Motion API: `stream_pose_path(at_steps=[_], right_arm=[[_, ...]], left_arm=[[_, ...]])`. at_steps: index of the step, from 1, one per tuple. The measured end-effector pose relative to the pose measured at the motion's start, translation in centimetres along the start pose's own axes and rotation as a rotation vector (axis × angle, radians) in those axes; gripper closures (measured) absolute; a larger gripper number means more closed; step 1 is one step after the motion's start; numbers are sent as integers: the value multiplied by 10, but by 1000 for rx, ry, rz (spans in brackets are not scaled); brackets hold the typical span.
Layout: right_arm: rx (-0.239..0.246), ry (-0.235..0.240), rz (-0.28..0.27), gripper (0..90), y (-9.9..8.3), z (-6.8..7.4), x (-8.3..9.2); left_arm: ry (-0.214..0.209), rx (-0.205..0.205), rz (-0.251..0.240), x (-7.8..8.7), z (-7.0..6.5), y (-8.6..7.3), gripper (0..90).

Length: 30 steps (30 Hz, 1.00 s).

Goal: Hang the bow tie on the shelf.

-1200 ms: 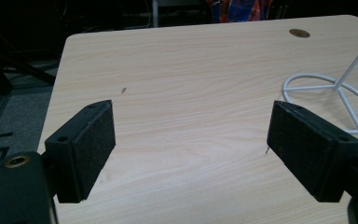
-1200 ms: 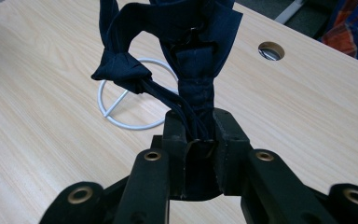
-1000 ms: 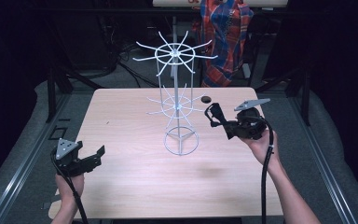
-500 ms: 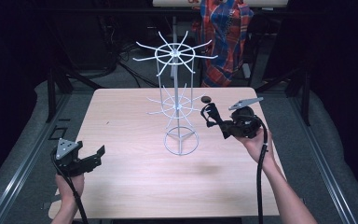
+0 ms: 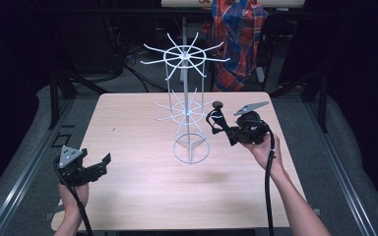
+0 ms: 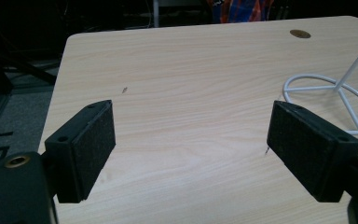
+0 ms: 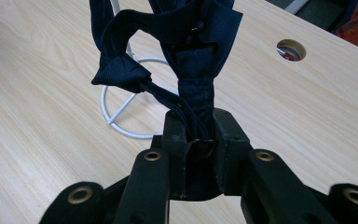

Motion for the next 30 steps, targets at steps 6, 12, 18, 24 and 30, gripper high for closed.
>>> stream_pose_path(at_steps=[6,12,18,24,30], right_arm=[[5,3,7,769,2,2,-4],[7,7,8,769,4,4,-9],[20,4,20,769,5,6,-13],[22,4,26,769,8,9,-17],[29,7,32,768,8,11,-22]], left_arm=[[0,-1,0,0,0,0,155],[1,-1,0,0,0,0,155],[0,-1,2,0,0,0,155],[0,0,2,0,0,0,155],[0,-1,3,0,0,0,155]])
Point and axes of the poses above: each handheld gripper's, and its own axes: x roughly backward along the jaws, y roughly out of its top, z roughly to its left, the point moved 5 cm from there along -x, roughly forward along the jaws, and after that the axes turned 9 degrees about x, right-handed, at the moved point
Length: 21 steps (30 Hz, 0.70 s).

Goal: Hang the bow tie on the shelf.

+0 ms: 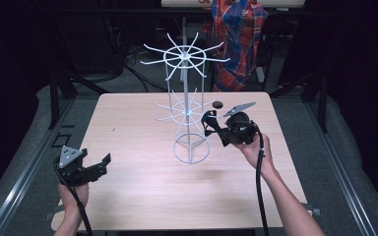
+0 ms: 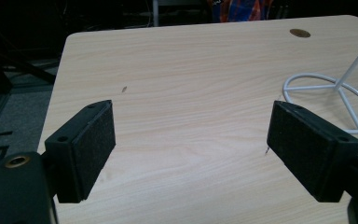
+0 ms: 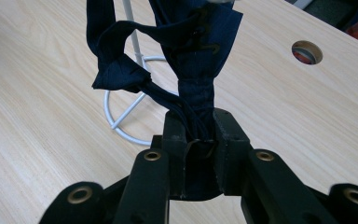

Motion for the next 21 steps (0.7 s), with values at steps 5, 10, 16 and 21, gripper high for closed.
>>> stream_pose_path(at_steps=[5,10,16,21], right_arm=[[-2,-9,9,767,-2,1,-3],[12,-15,30,761,-5,1,-9],[18,-28,49,760,-8,-1,-12],[19,-27,51,758,-8,1,-15]], left_arm=[[-1,0,-1,0,0,0,155],[-1,0,-1,0,0,0,155],[-2,0,0,0,0,0,155],[-2,0,3,0,0,0,155]])
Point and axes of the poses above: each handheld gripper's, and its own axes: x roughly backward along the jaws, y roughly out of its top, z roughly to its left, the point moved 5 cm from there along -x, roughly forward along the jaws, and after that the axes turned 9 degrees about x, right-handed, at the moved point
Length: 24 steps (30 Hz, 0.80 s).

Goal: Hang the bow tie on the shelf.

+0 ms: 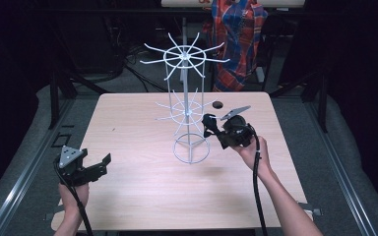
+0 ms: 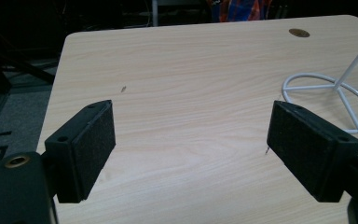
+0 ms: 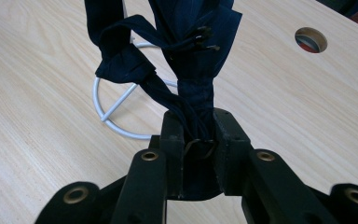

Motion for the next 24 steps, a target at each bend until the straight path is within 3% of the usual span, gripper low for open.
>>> stream_pose_path(at_steps=[9,10,24], right_arm=[[-20,-3,-11,756,-3,2,-9],[-9,-10,9,753,-4,0,-8],[-28,16,-15,714,-4,2,-13]], left_arm=[[1,-1,1,0,0,0,155],[2,-1,2,0,0,0,155],[1,0,4,0,0,0,155]])
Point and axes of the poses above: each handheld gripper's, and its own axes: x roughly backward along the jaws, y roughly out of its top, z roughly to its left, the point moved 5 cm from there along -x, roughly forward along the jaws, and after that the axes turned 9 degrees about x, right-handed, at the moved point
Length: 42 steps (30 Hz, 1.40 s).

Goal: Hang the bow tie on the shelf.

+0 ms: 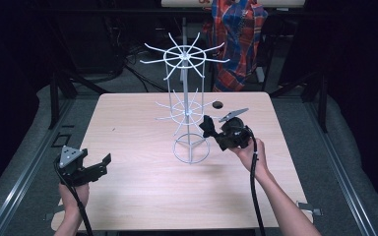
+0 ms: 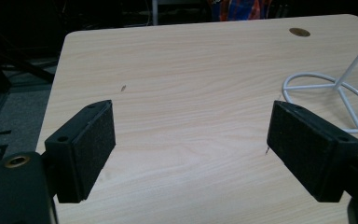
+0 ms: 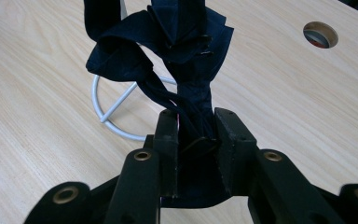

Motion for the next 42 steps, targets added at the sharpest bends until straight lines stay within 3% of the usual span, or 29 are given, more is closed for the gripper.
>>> stream_pose_path(at_steps=[11,26,34,35,36,39,42], right_arm=[[10,17,7,656,0,1,-1],[6,39,20,474,0,-1,5],[13,54,22,382,1,1,12],[22,50,44,353,0,0,16],[12,56,22,341,0,1,15],[11,54,24,302,-1,0,19],[18,53,45,275,-3,-2,23]], left_arm=[[2,-2,0,0,0,0,155],[-1,2,-5,1,0,0,155],[-3,0,2,0,0,0,155],[-3,1,2,0,0,0,155],[-3,0,1,0,0,0,155],[-4,0,-1,1,0,0,155],[-5,1,1,0,0,0,155]])
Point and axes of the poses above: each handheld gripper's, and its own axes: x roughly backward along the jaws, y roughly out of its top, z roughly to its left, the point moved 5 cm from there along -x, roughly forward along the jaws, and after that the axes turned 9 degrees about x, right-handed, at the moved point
